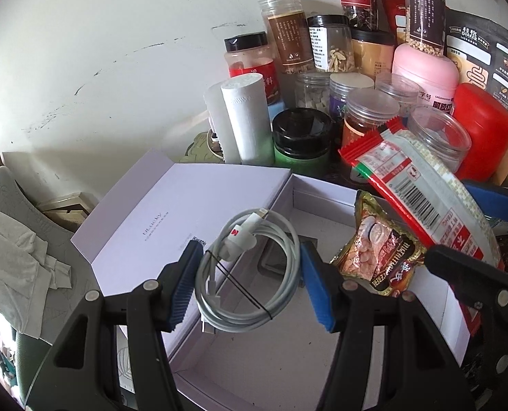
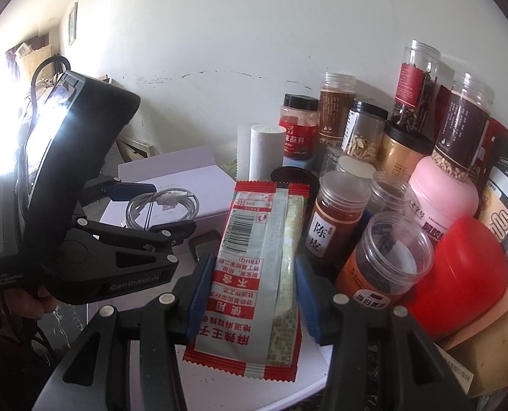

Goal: Organize objects
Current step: 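Carry white cable coil with left gripper into white box while right gripper carries packet there, then open left gripper to drop cable in box while right gripper releases packet inside, then withdraw both grippers from the white box back over the table, then move left gripper to lavender drawstring pouch while right gripper moves to white patterned tissue pack, then close left gripper on lavender pouch while right gripper grasps white tissue pack, then lift pouch with left gripper while right gripper lifts tissue pack toward white box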

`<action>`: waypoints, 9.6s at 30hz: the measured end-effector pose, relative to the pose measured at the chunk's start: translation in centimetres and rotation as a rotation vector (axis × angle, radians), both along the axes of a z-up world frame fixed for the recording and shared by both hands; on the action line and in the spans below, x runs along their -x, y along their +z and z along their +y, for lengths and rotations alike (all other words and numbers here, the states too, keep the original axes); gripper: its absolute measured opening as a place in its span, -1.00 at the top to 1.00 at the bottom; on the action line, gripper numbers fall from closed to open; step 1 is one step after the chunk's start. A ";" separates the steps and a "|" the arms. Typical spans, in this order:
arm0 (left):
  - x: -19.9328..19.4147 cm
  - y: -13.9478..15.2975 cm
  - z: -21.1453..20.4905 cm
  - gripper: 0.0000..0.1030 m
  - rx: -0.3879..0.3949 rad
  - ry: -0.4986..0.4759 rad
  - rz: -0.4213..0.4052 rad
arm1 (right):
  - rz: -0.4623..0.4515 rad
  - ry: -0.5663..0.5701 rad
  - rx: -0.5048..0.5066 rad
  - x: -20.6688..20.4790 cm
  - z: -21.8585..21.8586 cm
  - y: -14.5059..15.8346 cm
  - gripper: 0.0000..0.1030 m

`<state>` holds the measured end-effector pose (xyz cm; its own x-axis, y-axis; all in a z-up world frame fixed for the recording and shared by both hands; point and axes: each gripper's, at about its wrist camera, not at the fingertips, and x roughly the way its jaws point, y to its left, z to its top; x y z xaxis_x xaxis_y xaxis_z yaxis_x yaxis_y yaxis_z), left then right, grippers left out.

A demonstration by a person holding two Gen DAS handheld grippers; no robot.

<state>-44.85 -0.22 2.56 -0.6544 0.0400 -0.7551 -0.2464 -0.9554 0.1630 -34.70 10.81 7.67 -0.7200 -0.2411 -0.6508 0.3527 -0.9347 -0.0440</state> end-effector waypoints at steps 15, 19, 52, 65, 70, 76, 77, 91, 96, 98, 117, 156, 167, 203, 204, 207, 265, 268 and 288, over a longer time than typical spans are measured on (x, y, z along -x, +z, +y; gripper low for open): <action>1.2 -3.4 0.8 -0.10 0.029 -0.028 -0.061 | -0.064 -0.030 -0.085 1.0 -1.4 -2.8 0.07; 1.2 -3.7 0.9 -0.10 0.050 -0.033 -0.053 | -0.086 -0.035 -0.083 1.3 -1.3 -3.4 0.07; 0.0 -2.4 1.1 -0.25 0.060 -0.021 -0.026 | -0.116 -0.120 -0.157 1.4 -1.3 -3.3 -0.05; -2.7 1.3 -0.1 -0.25 0.027 0.029 0.018 | -0.066 -0.139 -0.158 -0.7 -1.0 -0.1 -0.05; -4.4 3.4 0.0 -0.25 0.029 0.037 0.046 | -0.045 -0.136 -0.154 -2.0 -1.0 1.3 -0.05; -7.0 6.2 0.1 -0.25 0.021 0.048 0.076 | -0.005 -0.139 -0.150 -4.1 -0.9 3.7 -0.05; -7.5 6.7 0.2 -0.25 0.020 0.048 0.082 | 0.003 -0.137 -0.150 -4.6 -0.9 4.2 -0.05; -14.6 12.5 0.6 -0.25 0.011 0.055 0.148 | 0.088 -0.135 -0.135 -10.6 -0.3 9.2 -0.05; -16.8 14.2 0.4 -0.25 0.000 0.075 0.163 | 0.114 -0.134 -0.127 -12.8 0.2 10.4 -0.05; -17.9 14.8 0.2 -0.25 -0.002 0.082 0.168 | 0.122 -0.132 -0.124 -13.6 0.4 10.9 -0.05; -27.2 15.3 -0.5 -0.25 -0.026 0.144 0.171 | 0.130 -0.094 -0.060 -20.8 2.2 11.2 -0.07; -40.8 6.1 3.4 -0.37 -0.089 0.065 0.079 | 0.027 -0.022 0.000 -31.1 5.2 2.5 -0.15; -41.2 2.6 5.2 -0.37 -0.112 -0.017 0.020 | -0.055 0.002 0.015 -32.0 5.6 -1.5 -0.15; -37.3 -3.7 6.0 -0.37 -0.191 -0.071 -0.073 | -0.225 -0.042 0.083 -25.9 7.0 -9.7 -0.67; -37.4 -3.7 6.2 -0.37 -0.189 -0.076 -0.073 | -0.226 -0.040 0.087 -25.9 7.1 -9.7 -0.67; -37.4 -3.7 6.8 -0.37 -0.196 -0.095 -0.076 | -0.228 -0.021 0.088 -26.2 7.5 -9.7 -0.60; -39.7 -7.3 10.7 -0.14 -0.145 -0.240 -0.149 | -0.186 0.033 0.006 -29.5 9.8 -10.3 -0.39; -40.6 -7.3 10.9 -0.14 -0.134 -0.248 -0.155 | -0.190 0.032 -0.005 -30.6 10.1 -10.2 -0.39; -45.0 -7.1 11.4 -0.16 -0.196 -0.328 -0.138 | -0.200 0.021 -0.024 -35.2 10.6 -9.8 -0.41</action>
